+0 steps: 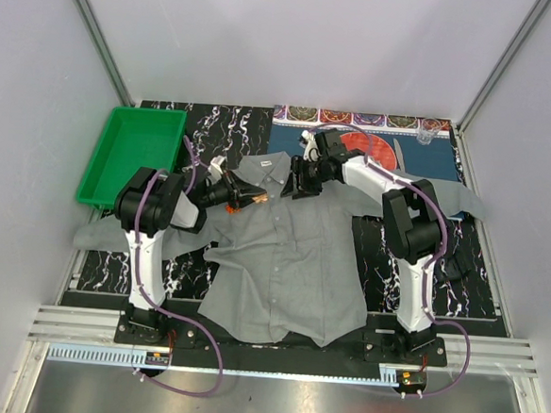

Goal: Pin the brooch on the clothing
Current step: Pin the brooch to the clothes.

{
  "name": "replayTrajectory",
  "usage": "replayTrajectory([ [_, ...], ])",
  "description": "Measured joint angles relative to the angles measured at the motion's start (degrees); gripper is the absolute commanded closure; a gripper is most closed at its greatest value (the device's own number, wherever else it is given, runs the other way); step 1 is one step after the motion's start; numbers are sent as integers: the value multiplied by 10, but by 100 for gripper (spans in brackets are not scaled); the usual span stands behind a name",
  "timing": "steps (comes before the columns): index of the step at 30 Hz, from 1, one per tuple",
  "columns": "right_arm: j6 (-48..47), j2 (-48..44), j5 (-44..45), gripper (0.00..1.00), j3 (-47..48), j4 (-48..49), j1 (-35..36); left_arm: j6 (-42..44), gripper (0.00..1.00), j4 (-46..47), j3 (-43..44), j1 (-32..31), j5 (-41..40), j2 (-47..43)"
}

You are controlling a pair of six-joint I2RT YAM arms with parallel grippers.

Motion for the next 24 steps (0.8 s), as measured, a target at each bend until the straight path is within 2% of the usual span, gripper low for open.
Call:
replayTrajectory([
  [8, -14, 46, 40, 51, 49, -41, 28, 4, 100, 0, -12, 10, -2, 0],
  [11, -21, 62, 50, 65, 57, -56, 34, 4, 100, 0, -14, 12, -3, 0],
  [12, -24, 67, 54, 74, 60, -60, 36, 4, 100, 0, -14, 13, -3, 0],
  [13, -26, 72, 56, 94, 61, -63, 37, 4, 100, 0, -14, 13, -3, 0],
  [14, -29, 75, 56, 100, 63, -65, 38, 4, 100, 0, -14, 14, -3, 0],
  [20, -42, 76, 61, 100, 65, -74, 37, 2, 100, 0, -13, 11, -4, 4],
  [24, -43, 69, 17, 100, 45, -45, 19, -16, 100, 0, 10, -2, -4, 38],
])
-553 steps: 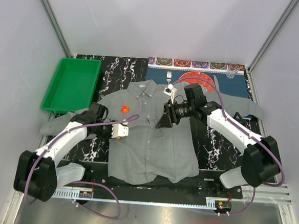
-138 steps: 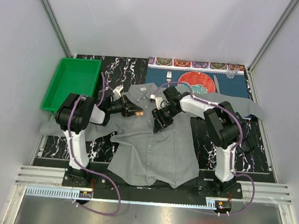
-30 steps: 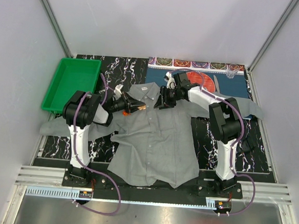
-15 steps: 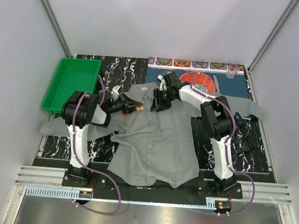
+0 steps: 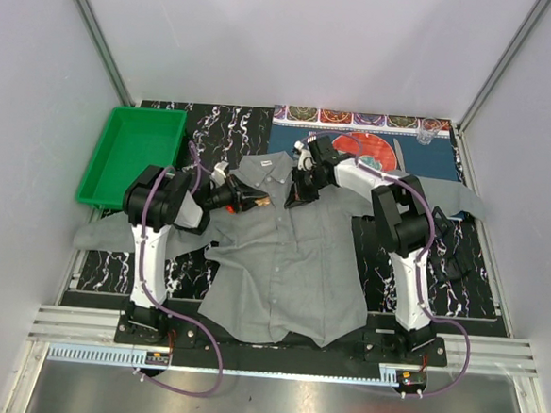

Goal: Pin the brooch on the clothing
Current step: Pin the brooch to the clothes.

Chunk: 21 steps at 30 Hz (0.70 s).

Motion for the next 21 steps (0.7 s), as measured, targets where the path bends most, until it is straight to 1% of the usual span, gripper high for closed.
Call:
replayTrajectory([
  [4, 7, -17, -56, 100, -40, 38, -26, -17, 100, 3, 29, -19, 0, 37],
  [8, 17, -17, -94, 100, -52, 63, -36, -27, 100, 3, 43, -28, 0, 41],
  [21, 56, -17, -148, 100, -65, 113, -44, -32, 100, 3, 43, -29, 4, 44],
])
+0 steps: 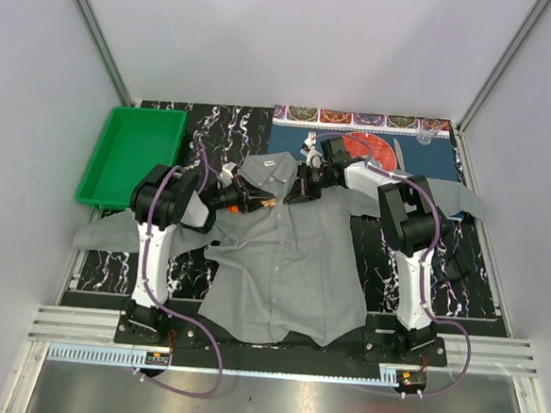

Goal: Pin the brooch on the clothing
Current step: Pin the brooch to the clothes.

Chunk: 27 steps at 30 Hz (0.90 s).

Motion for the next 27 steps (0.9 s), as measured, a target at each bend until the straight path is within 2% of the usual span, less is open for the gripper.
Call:
replayTrajectory([
  [10, 12, 0, -8, 100, -6, 8, -3, 2, 100, 1, -6, 0, 0, -5],
  [16, 16, 0, -34, 100, -21, 23, -9, 30, 100, 0, -49, 0, 3, -69],
  [22, 11, 0, -65, 100, -24, 31, -17, 96, 100, 2, -83, 0, 10, -136],
  [27, 5, 0, -81, 100, -31, 39, -23, 183, 100, 2, -91, 0, 10, -138],
])
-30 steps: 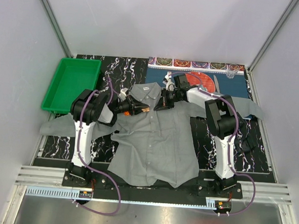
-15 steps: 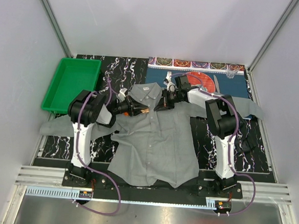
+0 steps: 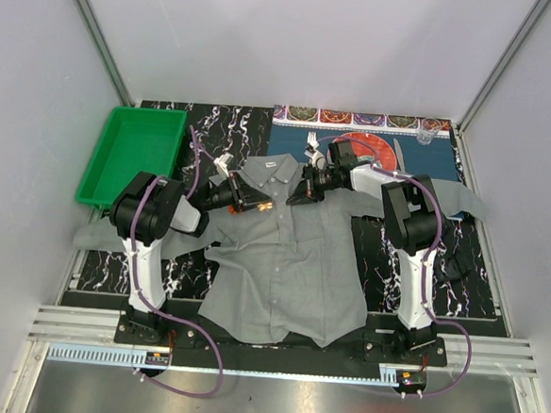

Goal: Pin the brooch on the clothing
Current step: Pin the brooch to the clothes.

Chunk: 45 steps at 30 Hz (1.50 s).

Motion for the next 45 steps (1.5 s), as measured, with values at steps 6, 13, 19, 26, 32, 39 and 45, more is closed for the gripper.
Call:
replayTrajectory([
  [6, -11, 0, -17, 100, -3, 5, -7, 106, 100, 0, 31, -1, 6, 18],
  [13, -12, 0, -41, 100, -6, 24, -9, 198, 100, 2, 55, -3, 17, 27],
  [19, -12, 0, -62, 100, -9, 31, -13, 288, 100, 4, 30, -9, 51, 18],
  [26, -18, 0, -74, 100, -18, 34, -14, 343, 100, 0, 0, -4, 100, -33],
  [32, -25, 0, -76, 100, -21, 40, -14, 287, 100, 15, 28, -2, 112, -33],
  [39, -29, 0, -77, 100, -26, 45, -14, 239, 100, 15, 42, -23, 99, 8],
  [45, -40, 0, -83, 100, -32, 49, -14, 215, 100, 15, 53, -21, 78, 31],
])
